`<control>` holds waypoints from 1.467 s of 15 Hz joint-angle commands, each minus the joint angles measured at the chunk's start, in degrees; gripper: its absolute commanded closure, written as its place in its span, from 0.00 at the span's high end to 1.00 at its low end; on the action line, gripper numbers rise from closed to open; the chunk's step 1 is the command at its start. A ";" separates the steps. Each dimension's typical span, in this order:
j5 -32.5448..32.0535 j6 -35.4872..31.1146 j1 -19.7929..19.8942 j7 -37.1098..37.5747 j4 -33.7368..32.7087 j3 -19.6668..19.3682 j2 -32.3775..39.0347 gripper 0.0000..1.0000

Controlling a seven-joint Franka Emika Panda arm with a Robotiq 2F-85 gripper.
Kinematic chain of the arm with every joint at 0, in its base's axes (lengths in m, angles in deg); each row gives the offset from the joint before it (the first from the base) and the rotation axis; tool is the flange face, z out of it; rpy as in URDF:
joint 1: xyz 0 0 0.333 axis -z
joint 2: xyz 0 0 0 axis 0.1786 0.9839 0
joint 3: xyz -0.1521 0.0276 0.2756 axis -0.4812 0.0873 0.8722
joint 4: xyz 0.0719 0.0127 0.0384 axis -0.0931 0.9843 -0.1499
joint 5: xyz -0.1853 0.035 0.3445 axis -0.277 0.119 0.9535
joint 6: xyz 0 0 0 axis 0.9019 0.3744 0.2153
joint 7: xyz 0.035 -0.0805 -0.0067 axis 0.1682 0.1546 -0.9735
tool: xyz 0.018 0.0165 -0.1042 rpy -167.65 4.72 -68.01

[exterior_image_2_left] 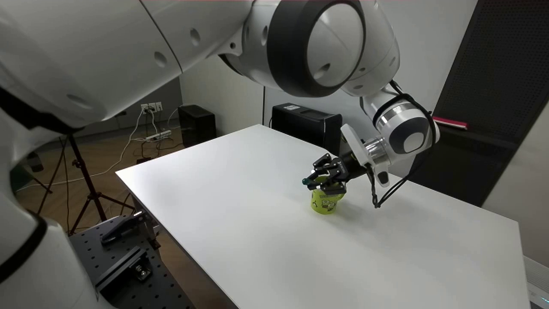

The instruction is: Pick up the pen from the table and put it in the cup.

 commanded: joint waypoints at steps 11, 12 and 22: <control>4.63 0.33 1.43 -0.72 -2.80 1.03 0.72 0.07; 4.85 0.36 1.61 -0.83 -2.91 0.98 0.76 0.07; 5.43 0.69 2.84 -1.82 -3.24 0.73 1.31 0.71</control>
